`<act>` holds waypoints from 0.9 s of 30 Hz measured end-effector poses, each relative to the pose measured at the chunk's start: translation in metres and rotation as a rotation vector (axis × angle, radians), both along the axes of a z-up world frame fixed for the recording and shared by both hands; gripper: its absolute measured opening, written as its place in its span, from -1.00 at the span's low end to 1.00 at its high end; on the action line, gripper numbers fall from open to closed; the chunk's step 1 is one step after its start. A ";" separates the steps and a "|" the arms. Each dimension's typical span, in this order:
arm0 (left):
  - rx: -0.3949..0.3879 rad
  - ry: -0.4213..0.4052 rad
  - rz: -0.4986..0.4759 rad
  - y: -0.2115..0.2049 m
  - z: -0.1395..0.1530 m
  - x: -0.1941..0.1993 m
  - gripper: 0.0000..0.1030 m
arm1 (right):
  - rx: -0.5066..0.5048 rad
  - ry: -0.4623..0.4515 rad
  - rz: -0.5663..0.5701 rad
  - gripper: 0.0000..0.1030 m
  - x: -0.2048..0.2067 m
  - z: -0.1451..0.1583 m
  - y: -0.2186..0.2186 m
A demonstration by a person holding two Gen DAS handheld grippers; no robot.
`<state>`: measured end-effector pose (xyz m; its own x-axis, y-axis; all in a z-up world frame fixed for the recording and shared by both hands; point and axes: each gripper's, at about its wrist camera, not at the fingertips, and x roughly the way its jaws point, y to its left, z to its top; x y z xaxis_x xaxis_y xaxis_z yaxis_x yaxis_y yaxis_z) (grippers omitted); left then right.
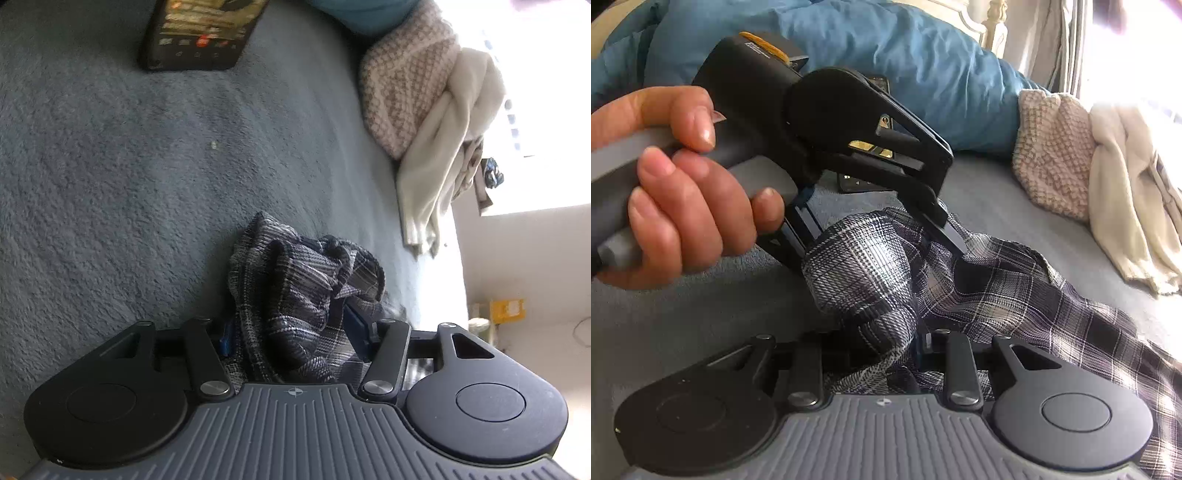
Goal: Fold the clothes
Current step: 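Pinch the plaid shirt bundle with the left tool while the right tool holds it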
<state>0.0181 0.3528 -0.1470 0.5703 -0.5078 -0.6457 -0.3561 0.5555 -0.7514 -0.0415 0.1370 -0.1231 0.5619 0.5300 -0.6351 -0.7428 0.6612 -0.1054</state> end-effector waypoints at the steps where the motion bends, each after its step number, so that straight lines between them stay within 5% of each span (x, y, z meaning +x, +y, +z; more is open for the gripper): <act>1: 0.018 -0.003 -0.003 -0.004 0.000 0.000 0.03 | 0.001 0.000 -0.001 -0.43 0.000 0.001 0.000; 10: 0.075 0.005 0.038 -0.012 0.001 -0.006 -0.53 | 0.030 0.013 -0.015 -0.54 0.004 0.005 -0.005; 27: 0.069 -0.110 0.030 -0.056 0.074 0.004 -0.62 | 0.157 -0.061 -0.081 -0.63 0.007 0.059 -0.052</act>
